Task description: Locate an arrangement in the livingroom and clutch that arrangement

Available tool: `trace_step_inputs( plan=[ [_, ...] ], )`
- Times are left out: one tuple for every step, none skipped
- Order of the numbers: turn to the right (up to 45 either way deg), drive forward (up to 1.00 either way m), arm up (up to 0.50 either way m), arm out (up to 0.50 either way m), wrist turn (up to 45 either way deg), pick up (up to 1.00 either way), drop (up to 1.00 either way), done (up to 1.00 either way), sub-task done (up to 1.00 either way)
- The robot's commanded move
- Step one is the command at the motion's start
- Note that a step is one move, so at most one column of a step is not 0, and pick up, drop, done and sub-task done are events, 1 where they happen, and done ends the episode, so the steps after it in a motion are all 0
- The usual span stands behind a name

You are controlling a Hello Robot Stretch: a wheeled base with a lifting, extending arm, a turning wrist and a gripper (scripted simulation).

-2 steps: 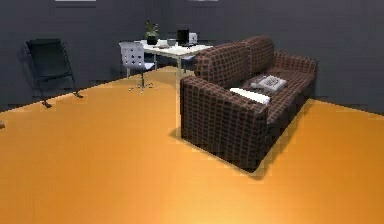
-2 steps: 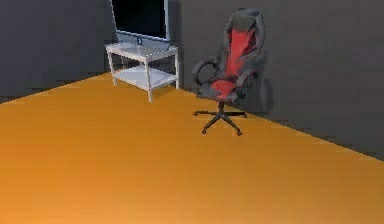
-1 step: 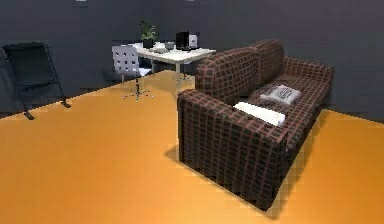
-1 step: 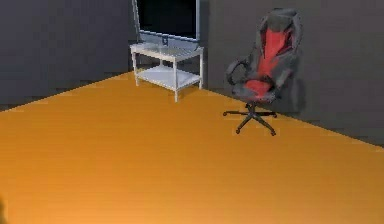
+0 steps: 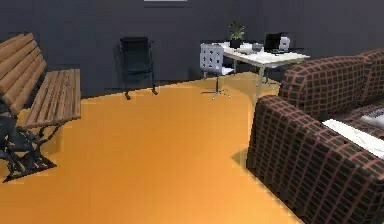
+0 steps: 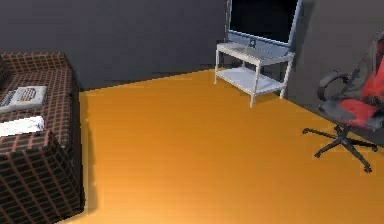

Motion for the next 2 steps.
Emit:
trace_step_inputs(
  plan=[
    [-3.0,0.00,0.00,0.00,0.0,0.00,0.00,0.00,0.00],
    [45.0,0.00,0.00,0.00,0.0,0.00,0.00,0.00,0.00]
  ],
)
